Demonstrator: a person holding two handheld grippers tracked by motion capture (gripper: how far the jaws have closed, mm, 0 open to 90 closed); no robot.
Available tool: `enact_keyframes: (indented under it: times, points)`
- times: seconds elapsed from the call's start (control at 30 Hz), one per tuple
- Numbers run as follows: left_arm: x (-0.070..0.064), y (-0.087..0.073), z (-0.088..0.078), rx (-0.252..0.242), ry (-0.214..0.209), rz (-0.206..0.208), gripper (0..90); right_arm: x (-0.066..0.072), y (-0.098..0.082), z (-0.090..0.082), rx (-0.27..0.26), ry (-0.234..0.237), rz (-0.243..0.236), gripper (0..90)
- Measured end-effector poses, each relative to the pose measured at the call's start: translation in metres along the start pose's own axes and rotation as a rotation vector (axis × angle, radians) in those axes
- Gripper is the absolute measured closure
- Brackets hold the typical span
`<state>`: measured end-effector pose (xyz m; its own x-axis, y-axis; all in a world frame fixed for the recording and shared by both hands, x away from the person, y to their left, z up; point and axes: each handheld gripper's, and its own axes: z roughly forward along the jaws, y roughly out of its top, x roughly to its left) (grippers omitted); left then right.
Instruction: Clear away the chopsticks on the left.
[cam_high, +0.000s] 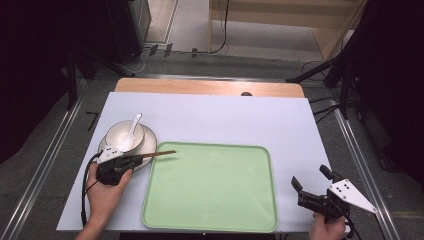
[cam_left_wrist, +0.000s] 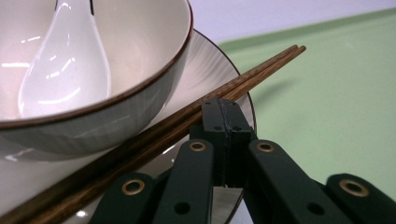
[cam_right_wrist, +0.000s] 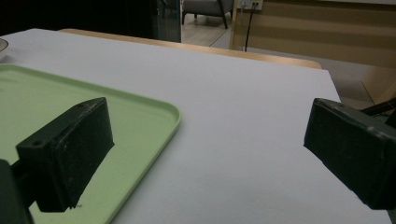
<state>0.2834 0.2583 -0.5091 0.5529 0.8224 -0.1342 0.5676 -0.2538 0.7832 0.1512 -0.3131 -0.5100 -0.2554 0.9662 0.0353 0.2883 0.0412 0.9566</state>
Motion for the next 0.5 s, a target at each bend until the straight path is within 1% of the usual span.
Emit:
enact_keyframes:
  times: [0.07,0.13,0.27,0.3,0.37,0.4,0.43,0.47,0.5]
  points:
    - [-0.002,0.003,0.003,-0.003,0.007,-0.004,90.0,0.001,0.000,0.000,0.003,0.000,0.001,1.1]
    - [-0.003,0.004,0.006,0.003,0.018,0.008,90.0,0.001,0.000,0.001,0.004,0.000,0.001,1.1]
    - [-0.005,0.006,0.010,0.007,0.019,0.011,90.0,0.001,0.000,0.000,0.004,0.001,0.002,1.1]
    - [-0.005,0.007,0.011,0.005,0.028,0.010,90.0,0.001,0.000,0.000,0.004,0.001,0.001,1.1]
    - [-0.005,0.009,0.014,0.002,0.037,-0.007,90.0,0.001,0.000,0.001,0.004,0.001,0.001,1.1]
    - [-0.007,0.010,0.016,0.008,0.074,0.018,90.0,0.001,0.000,0.001,0.006,0.003,0.001,1.1]
    - [-0.011,0.011,0.018,0.016,0.100,0.046,90.0,0.001,0.000,0.001,0.008,0.004,0.001,1.1]
    - [-0.013,0.012,0.020,0.019,0.115,0.060,90.0,0.000,-0.001,0.001,0.010,0.004,-0.002,1.1]
    - [-0.014,0.012,0.022,0.022,0.116,0.061,88.7,0.000,-0.001,0.002,0.010,0.006,0.000,1.1]
